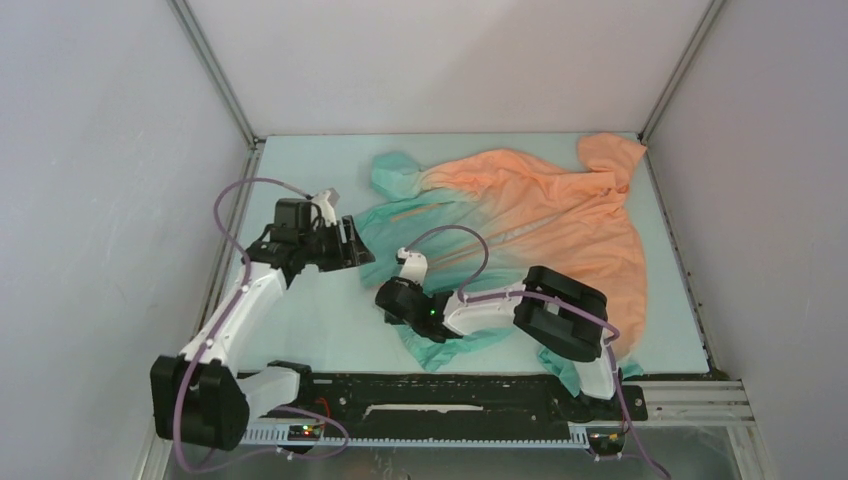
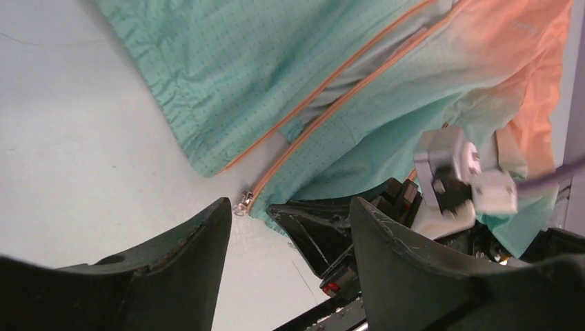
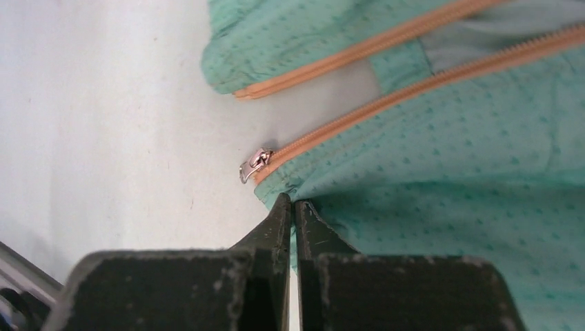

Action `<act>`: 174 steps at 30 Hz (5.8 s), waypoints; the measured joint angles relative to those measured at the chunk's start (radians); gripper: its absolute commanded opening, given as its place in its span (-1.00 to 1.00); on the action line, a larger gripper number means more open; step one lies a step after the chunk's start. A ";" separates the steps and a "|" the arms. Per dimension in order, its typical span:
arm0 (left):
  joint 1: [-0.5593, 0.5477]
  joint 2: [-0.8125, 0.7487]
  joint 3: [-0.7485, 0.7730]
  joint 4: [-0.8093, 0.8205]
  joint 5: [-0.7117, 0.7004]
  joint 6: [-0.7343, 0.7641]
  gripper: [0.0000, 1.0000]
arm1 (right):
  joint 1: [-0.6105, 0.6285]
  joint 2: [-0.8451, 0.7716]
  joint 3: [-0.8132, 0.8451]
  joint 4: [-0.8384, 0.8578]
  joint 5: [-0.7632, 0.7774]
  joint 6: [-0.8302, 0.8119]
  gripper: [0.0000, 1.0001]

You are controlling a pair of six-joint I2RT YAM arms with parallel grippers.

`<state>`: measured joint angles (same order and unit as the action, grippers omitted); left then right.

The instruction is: Zip up the jacket

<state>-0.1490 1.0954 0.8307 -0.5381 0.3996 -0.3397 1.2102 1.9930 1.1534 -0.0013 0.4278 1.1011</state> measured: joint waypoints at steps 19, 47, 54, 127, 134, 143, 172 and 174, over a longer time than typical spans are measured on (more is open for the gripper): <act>-0.180 0.444 0.114 -0.016 0.127 0.035 0.20 | -0.003 -0.033 -0.478 0.908 -0.124 -0.418 -1.00; -0.197 0.648 0.144 0.062 0.227 0.025 0.20 | -0.043 0.005 -0.597 1.168 -0.222 -0.370 -1.00; -0.201 0.649 0.144 0.061 0.206 0.022 0.18 | -0.043 -0.001 -0.597 1.144 -0.220 -0.348 -1.00; -0.244 0.468 0.080 0.185 0.202 -0.057 -1.00 | -0.043 -0.057 0.017 -0.208 -0.044 0.383 0.03; -0.232 0.447 0.080 0.190 0.150 -0.042 -1.00 | -0.053 0.021 0.179 -0.412 -0.045 0.451 -0.27; -0.245 0.433 0.080 0.180 0.159 -0.034 -0.30 | -0.067 0.042 0.188 -0.415 -0.064 0.418 -1.00; -0.055 -0.170 -0.449 0.387 0.226 -0.436 0.25 | -0.117 -0.050 -0.600 1.422 -0.444 -0.589 -1.00; -0.053 -0.217 -0.481 0.407 0.208 -0.467 0.35 | -0.117 -0.050 -0.612 1.436 -0.463 -0.597 -1.00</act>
<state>-0.2020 0.8783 0.3500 -0.1310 0.6079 -0.8070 1.0927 1.9427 0.5415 1.4349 -0.0353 0.5041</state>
